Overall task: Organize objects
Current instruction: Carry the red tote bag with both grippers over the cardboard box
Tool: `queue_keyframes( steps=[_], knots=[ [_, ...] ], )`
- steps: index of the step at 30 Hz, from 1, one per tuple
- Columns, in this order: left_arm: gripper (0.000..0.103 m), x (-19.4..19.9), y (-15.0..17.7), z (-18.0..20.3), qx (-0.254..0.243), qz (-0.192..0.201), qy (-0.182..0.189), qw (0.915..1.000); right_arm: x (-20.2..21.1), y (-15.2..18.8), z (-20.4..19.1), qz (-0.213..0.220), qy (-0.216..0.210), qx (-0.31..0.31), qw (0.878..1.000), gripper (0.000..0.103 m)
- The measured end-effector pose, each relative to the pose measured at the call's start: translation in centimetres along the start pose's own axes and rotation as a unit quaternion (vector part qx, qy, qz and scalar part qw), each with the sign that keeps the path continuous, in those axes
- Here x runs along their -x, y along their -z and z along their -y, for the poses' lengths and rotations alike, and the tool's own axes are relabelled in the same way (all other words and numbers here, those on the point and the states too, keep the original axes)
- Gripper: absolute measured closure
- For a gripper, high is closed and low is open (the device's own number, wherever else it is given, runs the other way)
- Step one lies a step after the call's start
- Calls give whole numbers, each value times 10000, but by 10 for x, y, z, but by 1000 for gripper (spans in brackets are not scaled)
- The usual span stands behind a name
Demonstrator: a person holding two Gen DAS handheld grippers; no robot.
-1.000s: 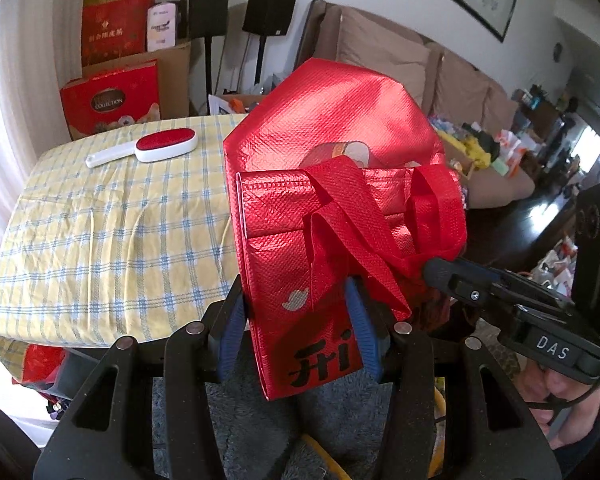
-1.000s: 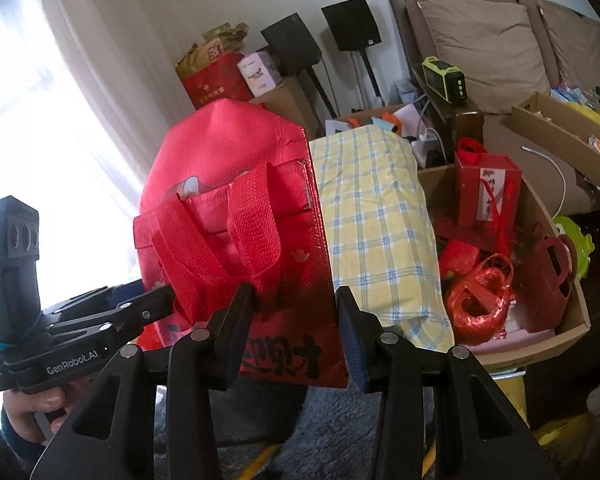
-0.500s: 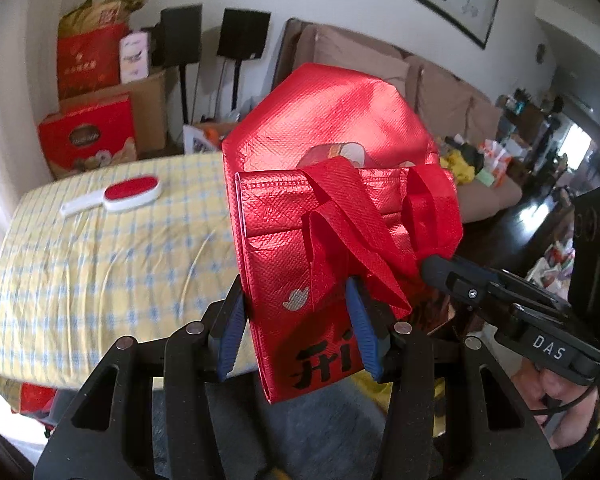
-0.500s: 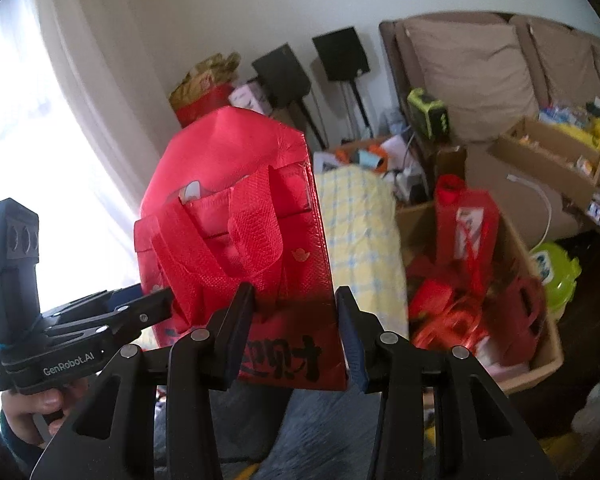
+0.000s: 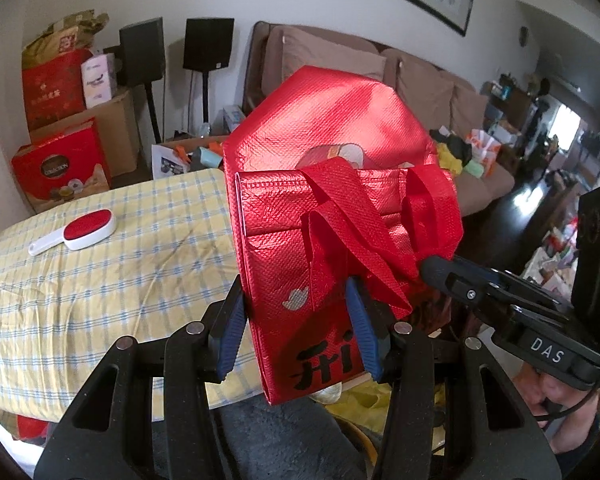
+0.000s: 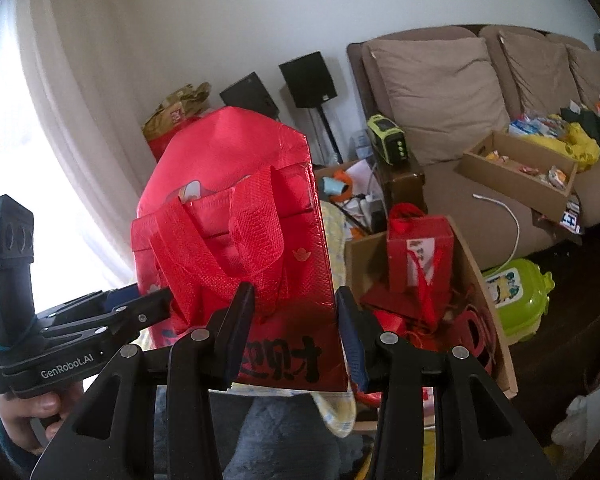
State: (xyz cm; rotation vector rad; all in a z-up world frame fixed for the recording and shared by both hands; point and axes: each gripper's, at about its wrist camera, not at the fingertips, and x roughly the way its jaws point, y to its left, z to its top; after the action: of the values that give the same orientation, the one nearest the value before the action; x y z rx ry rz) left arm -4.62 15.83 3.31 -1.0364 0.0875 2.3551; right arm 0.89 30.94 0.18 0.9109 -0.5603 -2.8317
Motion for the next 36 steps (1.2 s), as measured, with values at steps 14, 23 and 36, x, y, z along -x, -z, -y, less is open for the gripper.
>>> queue_keyframes(
  steps=[14,23,36],
  knots=[
    [57,-45,-19,31,-53,-47,112,9999,-13,-17,53,30,154,-385,9991,61],
    [57,-72,-21,50,-200,-206,155,9995,-22,-15,87,-71,285,-728,9969,61],
    [57,-104,-23,60,-284,-430,249,9984,-32,-13,110,-146,493,-898,9946,61]
  ],
)
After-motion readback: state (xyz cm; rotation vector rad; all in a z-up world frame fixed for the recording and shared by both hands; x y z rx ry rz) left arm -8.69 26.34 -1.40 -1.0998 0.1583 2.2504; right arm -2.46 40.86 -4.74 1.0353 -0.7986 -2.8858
